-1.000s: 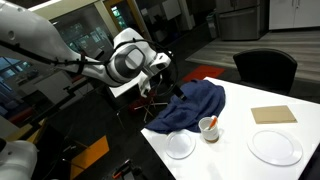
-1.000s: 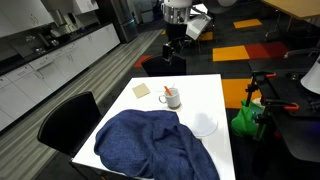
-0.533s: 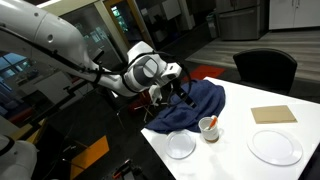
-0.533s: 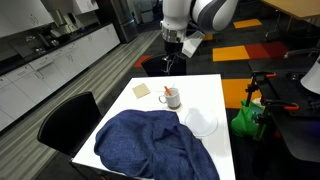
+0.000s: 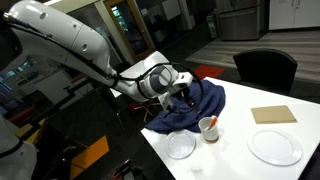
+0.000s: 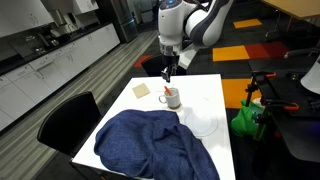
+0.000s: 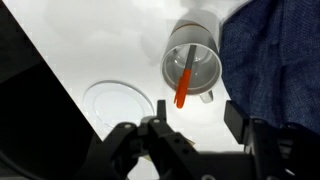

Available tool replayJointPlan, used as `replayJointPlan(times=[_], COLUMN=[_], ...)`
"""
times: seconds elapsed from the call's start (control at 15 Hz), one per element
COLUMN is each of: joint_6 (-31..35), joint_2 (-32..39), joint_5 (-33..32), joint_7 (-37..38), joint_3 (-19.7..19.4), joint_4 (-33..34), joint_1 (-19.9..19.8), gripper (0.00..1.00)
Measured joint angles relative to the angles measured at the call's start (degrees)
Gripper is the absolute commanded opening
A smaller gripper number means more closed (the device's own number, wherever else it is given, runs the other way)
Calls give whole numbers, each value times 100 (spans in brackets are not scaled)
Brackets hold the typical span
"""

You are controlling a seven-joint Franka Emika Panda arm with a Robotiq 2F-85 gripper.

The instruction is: Take the pen out of the cup and put it on the table

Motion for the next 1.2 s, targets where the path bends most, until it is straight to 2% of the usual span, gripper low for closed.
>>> replayJointPlan(times=[0.07, 0.27, 0.47, 0.87, 1.2], joint_6=[0, 0, 0, 0, 0], joint_2=[90, 321, 510, 820, 1003], joint_5=[115, 396, 643, 1206, 1484], joint_7=[-63, -161, -262, -666, -916], joint_3=[-129, -493, -767, -918, -962], joint_4=[48, 192, 333, 504, 597], joint_1=[104, 389, 599, 772, 820], gripper=[43, 48, 50, 44, 47])
